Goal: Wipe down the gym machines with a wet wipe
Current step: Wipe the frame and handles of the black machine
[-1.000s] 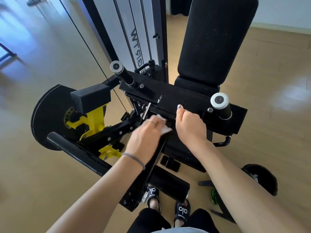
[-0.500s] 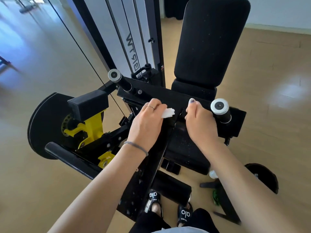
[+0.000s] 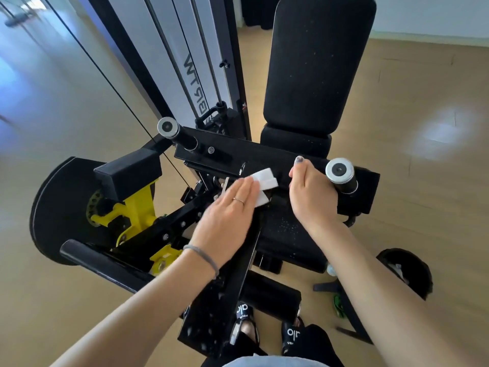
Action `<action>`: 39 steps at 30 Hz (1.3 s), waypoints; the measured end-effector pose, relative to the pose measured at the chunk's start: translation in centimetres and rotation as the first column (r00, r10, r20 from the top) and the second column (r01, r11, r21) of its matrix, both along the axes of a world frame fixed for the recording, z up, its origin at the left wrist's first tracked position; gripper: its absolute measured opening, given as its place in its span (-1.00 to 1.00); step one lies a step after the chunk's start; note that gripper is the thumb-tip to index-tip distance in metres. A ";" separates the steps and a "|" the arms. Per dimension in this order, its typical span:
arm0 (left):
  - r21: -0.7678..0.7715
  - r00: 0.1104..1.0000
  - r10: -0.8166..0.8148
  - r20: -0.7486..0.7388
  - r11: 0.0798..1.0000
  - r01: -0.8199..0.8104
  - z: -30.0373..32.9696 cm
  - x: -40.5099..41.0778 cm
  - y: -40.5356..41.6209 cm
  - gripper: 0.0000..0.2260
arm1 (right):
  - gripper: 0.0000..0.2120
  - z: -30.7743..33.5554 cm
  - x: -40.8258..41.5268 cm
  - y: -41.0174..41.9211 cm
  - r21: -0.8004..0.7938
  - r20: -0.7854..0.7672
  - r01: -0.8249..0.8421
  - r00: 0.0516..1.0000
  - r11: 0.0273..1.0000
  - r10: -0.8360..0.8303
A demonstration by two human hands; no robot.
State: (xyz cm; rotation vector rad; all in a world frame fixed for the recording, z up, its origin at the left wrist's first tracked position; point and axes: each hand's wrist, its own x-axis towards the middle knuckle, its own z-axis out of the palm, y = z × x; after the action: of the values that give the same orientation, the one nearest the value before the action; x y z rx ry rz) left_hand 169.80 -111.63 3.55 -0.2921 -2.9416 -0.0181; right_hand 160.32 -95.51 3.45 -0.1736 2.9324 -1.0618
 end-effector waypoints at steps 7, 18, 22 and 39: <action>0.082 0.994 0.112 -0.018 0.991 -0.111 -0.1 0.0 -0.5 -0.48 | -0.44 -0.2 2.5 -1.7 0.099 0.034 -0.092 0.995 0.991 0.089; 0.050 0.982 0.131 0.132 0.989 -0.139 -2.8 5.4 -0.5 -0.38 | -0.33 -1.4 2.3 -2.2 0.145 -0.041 -0.072 0.996 0.987 0.079; -0.025 0.942 0.277 0.189 0.960 -0.278 -3.3 3.5 3.2 -0.47 | -0.33 -1.4 2.3 -2.4 0.135 -0.048 -0.058 0.997 0.989 0.065; 0.144 0.886 0.454 0.093 0.875 -0.463 -1.2 8.3 3.1 -0.83 | -0.36 -1.9 2.3 -2.4 0.113 -0.084 -0.039 0.995 0.993 0.048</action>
State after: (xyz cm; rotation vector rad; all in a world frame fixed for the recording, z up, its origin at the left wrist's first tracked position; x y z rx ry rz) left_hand 178.09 -108.48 2.35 0.4423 -2.9594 -0.2020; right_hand 162.58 -97.91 1.51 -0.2868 3.0391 -0.9046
